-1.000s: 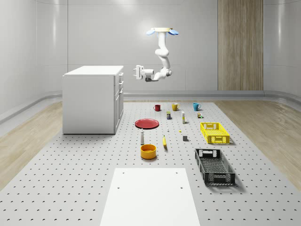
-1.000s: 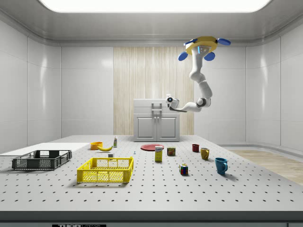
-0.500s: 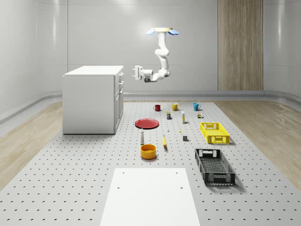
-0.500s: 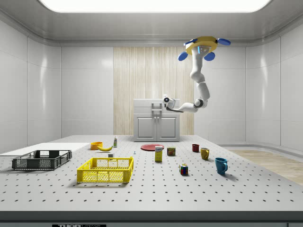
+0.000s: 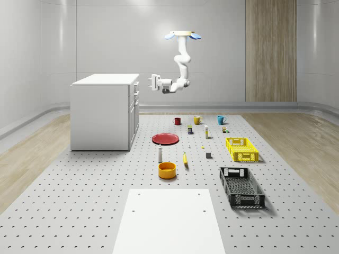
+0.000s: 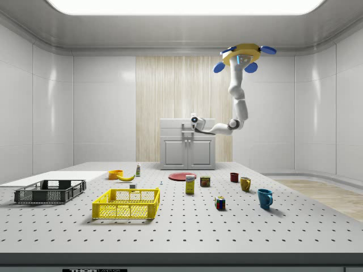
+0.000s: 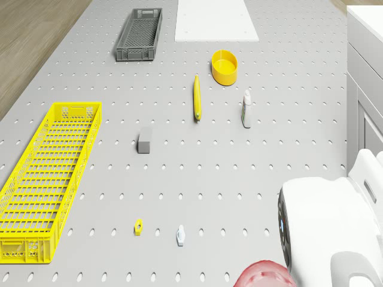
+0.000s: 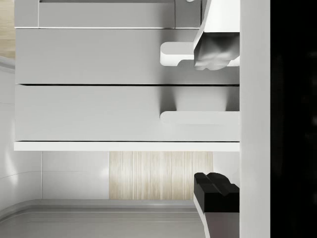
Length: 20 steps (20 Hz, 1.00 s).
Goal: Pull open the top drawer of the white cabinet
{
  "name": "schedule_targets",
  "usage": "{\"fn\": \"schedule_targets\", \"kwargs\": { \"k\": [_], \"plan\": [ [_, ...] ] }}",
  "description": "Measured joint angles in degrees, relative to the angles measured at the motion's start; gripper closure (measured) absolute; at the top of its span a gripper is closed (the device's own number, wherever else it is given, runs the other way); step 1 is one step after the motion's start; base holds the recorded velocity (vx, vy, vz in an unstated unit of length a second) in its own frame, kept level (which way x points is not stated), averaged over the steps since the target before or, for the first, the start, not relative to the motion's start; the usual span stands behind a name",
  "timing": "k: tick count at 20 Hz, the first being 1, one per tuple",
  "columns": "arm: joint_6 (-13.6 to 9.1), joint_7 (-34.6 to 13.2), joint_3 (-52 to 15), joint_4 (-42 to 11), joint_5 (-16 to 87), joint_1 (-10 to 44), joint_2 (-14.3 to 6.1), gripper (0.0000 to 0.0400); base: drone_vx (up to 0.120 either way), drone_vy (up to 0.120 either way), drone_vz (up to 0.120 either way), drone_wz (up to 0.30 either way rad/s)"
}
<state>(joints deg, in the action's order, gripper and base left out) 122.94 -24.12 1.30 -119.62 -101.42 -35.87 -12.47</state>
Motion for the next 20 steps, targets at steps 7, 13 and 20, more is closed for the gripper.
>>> {"fn": "schedule_targets", "kwargs": {
  "k": [7, 13, 20],
  "plan": [
    [0.9, -0.1, -2.7, 5.1, -0.7, 2.0, 4.8, 0.0095, 0.000, 0.000, 0.000, 0.000],
    [2.7, -0.1, -5.5, 8.6, -1.4, 2.6, 7.9, 0.0095, 0.000, 0.000, 0.000, 0.000],
    [5.0, -0.1, -8.2, 12.0, -1.9, 3.1, 10.8, 0.0095, 0.000, 0.000, 0.000, 0.000]
  ]
}}
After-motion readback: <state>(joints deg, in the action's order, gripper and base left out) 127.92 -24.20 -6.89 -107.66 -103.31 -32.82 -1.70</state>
